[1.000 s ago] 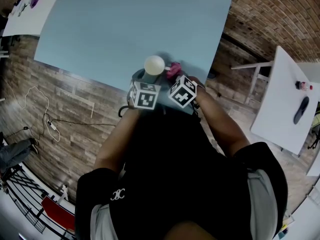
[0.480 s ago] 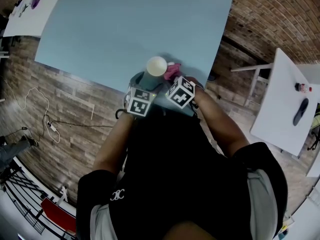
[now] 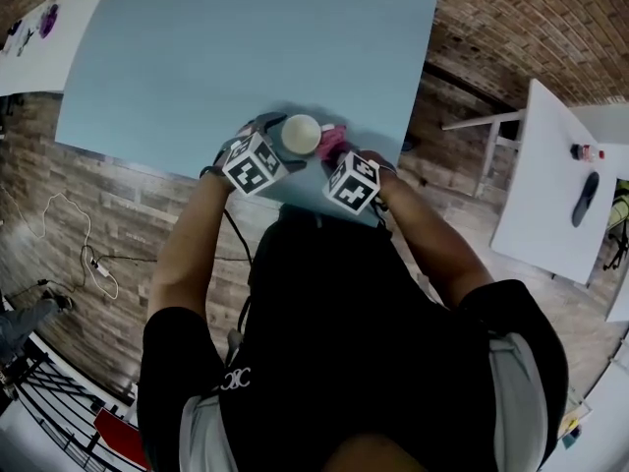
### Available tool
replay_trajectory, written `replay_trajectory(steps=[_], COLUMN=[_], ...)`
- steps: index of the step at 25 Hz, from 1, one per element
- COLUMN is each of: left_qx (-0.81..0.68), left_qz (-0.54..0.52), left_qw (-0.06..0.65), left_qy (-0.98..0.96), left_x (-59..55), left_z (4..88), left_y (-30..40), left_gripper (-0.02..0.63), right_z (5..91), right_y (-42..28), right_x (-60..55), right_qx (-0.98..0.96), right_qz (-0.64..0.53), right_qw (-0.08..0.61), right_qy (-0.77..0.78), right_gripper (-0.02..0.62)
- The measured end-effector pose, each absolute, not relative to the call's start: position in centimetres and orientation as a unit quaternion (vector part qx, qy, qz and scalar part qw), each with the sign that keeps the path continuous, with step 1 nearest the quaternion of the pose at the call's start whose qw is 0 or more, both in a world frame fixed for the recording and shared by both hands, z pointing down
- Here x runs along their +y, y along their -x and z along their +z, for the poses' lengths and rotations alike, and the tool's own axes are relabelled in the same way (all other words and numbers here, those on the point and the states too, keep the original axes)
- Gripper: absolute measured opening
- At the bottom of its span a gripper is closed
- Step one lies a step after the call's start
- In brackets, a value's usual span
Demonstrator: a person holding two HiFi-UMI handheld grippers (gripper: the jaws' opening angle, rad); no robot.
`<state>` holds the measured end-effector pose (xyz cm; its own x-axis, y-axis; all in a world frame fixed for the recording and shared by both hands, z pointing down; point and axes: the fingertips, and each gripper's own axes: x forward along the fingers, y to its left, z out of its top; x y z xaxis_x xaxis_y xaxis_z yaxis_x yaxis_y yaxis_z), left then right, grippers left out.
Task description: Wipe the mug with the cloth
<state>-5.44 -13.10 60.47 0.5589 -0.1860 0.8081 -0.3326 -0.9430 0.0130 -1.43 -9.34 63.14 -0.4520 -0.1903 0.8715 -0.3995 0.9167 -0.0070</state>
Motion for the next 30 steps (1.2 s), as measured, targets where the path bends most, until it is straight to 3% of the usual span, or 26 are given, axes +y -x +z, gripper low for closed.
replay_trajectory(steps=[3,11,20,30], left_qx=[-0.120,-0.151,-0.238,-0.287], left_qz=[0.465,0.464,0.381,0.373], left_qw=[0.057,0.068,0.162,0.169], left_qy=[-0.875,-0.870,-0.879,-0.866], left_x=[-13.1,-13.3,-13.0,-12.5], left_z=[60.9,61.0,60.5,60.6], left_y=[5.3,5.0,3.9,5.0], left_gripper=[0.376,0.371,0.371,0.336], right_z=[63.5,59.8,62.3,59.6], right_y=[1.7,0.6,-0.1,0.5], right_x=[-9.3,-11.9,-13.9,-14.1], right_qx=[-0.841,-0.831,-0.825,-0.844], right_qz=[0.109,0.032,0.044,-0.026], right_qw=[0.504,0.522,0.524,0.501], right_qy=[-0.167,-0.188,-0.206,-0.190], right_gripper=[0.040,0.040,0.040,0.040])
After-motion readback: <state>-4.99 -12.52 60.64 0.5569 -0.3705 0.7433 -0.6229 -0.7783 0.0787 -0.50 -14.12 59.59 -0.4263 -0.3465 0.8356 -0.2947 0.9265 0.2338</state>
